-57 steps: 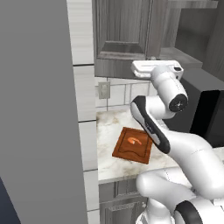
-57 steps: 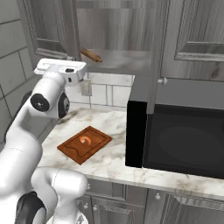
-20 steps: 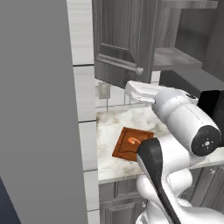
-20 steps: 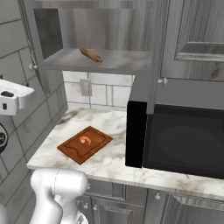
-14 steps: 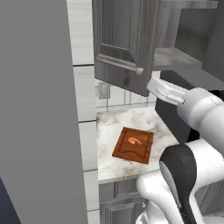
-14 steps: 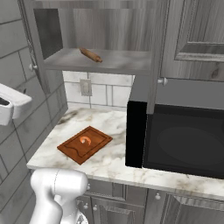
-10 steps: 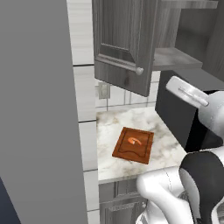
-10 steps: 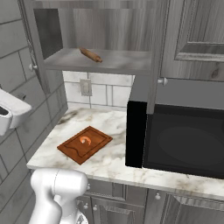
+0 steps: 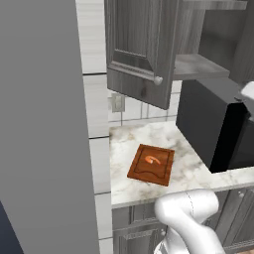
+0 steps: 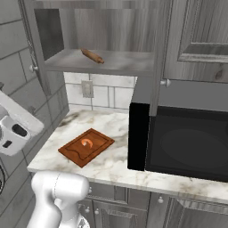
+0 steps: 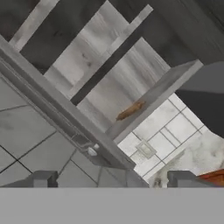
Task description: Open the cabinet, retrieve the rolling pin, and place it next to the meat on the cutting board to prepare for tenderizing.
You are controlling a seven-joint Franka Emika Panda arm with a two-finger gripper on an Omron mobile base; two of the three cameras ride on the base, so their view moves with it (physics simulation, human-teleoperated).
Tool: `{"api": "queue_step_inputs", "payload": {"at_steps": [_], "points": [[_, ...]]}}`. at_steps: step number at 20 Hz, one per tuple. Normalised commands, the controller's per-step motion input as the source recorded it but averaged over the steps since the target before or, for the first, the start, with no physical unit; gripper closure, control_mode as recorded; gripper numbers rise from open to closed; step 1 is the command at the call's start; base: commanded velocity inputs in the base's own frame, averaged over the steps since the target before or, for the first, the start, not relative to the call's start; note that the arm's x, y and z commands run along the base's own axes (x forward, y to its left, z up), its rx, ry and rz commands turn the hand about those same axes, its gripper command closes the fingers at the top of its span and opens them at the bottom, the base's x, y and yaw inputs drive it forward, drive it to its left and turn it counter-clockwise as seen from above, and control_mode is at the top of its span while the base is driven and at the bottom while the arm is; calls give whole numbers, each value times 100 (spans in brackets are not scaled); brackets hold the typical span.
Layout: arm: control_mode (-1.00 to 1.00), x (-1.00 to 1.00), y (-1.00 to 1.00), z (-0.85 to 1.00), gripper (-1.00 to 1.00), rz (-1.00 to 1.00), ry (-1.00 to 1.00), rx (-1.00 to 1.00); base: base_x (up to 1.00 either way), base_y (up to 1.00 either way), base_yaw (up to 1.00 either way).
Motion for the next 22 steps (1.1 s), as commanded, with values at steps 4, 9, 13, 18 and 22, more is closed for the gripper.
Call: {"api": "queue_step_inputs", "payload": {"at_steps": [4, 9, 13, 18, 22], "points": [[-100, 41, -15, -1, -100, 20, 10, 28, 0, 0, 0], [-100, 68, -1, 0, -100, 15, 10, 28, 0, 0, 0], [-100, 68, 0, -6, -100, 8, 7, 25, 0, 0, 0], [-100, 59, 6, -18, -100, 4, 3, 19, 0, 0, 0], [-100, 53, 18, -24, -100, 2, 0, 11, 0, 0, 0]]}}
